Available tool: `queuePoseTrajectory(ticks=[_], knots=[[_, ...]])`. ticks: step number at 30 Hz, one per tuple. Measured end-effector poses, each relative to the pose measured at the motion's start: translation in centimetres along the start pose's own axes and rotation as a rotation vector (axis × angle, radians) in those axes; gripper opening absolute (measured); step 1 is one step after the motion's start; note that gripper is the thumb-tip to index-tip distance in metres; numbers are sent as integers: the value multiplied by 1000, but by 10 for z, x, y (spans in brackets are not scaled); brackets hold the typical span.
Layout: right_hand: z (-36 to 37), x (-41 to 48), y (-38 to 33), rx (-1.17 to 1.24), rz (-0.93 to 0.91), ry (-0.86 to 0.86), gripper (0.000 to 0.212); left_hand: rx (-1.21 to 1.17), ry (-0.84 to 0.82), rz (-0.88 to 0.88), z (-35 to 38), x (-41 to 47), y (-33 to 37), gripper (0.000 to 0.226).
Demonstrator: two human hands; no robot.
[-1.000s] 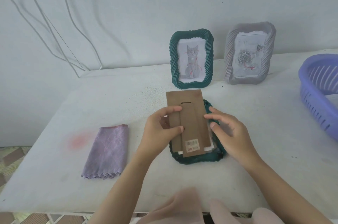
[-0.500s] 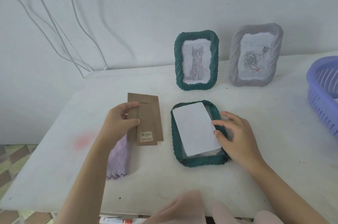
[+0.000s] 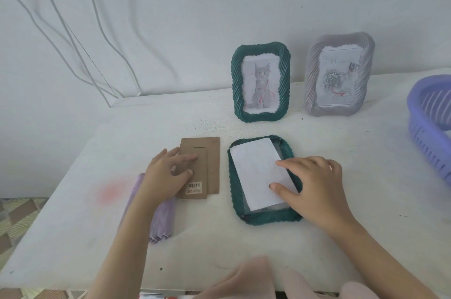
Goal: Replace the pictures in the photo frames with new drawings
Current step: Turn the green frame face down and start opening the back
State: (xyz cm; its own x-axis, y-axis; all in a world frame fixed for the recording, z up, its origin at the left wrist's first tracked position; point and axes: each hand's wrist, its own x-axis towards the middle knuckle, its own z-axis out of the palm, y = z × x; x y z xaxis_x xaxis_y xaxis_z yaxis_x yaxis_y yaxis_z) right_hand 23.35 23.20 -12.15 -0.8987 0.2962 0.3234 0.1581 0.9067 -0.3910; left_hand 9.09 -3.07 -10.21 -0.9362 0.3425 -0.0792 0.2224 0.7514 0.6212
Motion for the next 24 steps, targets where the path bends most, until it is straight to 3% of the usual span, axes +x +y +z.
queuePoseTrajectory(ticks=[11, 14, 18, 24], knots=[[-10, 8, -13, 21, 142, -89, 39, 117, 117, 24, 12, -14, 4, 40], [-9, 8, -13, 206, 231, -63, 25, 85, 167, 48, 11, -14, 5, 42], [-13, 6, -12, 482, 323, 1, 28, -35, 183, 182, 12, -15, 17, 45], [-29, 4, -13, 988, 426, 67, 31, -429, -70, 308, 25, -23, 58, 40]])
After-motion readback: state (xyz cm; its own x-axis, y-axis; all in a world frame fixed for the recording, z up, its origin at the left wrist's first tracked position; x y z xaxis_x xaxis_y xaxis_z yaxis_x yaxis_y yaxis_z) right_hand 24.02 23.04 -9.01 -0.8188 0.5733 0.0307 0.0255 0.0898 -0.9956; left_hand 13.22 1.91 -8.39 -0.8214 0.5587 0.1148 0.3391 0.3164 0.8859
